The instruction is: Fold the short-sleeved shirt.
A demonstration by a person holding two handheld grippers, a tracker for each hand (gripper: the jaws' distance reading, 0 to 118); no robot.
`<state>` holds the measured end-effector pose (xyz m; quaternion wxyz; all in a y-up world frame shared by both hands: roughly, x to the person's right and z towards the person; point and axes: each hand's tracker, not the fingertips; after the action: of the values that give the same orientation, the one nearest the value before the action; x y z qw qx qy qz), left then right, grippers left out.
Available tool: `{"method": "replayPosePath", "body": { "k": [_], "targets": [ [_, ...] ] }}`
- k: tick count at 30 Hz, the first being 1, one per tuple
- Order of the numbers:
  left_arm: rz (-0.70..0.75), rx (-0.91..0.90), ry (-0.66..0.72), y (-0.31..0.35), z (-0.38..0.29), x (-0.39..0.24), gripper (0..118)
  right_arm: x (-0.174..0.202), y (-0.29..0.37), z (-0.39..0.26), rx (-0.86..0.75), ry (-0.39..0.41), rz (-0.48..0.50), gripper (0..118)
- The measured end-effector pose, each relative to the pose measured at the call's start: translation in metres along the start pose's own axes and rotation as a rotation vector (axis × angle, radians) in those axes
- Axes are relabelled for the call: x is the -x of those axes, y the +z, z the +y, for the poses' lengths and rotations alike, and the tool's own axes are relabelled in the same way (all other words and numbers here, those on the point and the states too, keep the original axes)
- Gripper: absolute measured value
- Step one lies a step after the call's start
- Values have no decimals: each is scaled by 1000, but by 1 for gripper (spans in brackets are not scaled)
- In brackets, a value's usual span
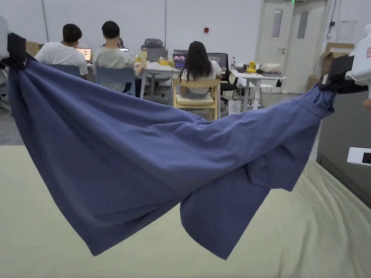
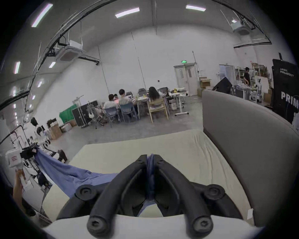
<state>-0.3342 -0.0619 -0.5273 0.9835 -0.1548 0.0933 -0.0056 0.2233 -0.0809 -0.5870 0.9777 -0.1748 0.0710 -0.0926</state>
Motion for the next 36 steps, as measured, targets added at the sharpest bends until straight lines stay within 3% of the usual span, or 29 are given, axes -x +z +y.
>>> {"method": "replayPosePath", "body": {
  "k": [3, 4, 8, 9, 15, 23, 27, 36],
  "targets": [
    [-13, 84, 55, -39, -52, -8, 6, -5, -43, -44, 74, -32, -24, 7],
    [-26, 127, 77, -55, -73, -8, 6, -29, -92, -52, 113, -56, -17, 7],
    [-32, 300, 130, -112, -194, -10, 6, -65, -156, -160, 276, -104, -56, 7],
    [-33, 327, 147, -145, -220, 14, 6, -75, -169, -192, 317, -111, -72, 7],
    [-29, 610, 255, -182, -369, 28, 6, -123, -201, -343, 544, -149, -150, 7],
    [-66, 583, 241, -140, -378, 53, 6, -148, -136, -380, 520, -132, -104, 7],
    [-105, 540, 238, -78, -367, 52, 6, -142, -62, -380, 483, -180, -48, 7],
    [-153, 568, 218, 35, -395, 76, 6, -160, 50, -409, 530, -137, -30, 7]
  ]
}}
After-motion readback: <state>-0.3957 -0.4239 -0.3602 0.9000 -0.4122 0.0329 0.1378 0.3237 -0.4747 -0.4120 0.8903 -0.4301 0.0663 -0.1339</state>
